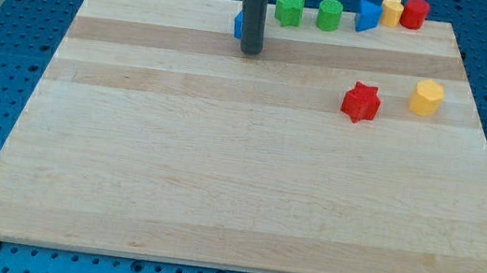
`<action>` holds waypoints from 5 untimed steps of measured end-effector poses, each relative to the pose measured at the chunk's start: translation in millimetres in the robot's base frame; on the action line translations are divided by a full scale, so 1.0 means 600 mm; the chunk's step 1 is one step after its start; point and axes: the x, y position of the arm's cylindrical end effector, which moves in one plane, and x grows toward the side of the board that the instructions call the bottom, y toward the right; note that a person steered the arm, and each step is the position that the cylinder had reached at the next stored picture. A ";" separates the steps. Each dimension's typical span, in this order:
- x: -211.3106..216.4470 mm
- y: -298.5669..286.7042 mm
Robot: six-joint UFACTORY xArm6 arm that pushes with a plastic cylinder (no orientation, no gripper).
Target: Slide the blue cube towards the top center
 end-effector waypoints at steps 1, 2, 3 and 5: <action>-0.013 0.000; -0.022 0.000; -0.022 0.000; -0.084 0.000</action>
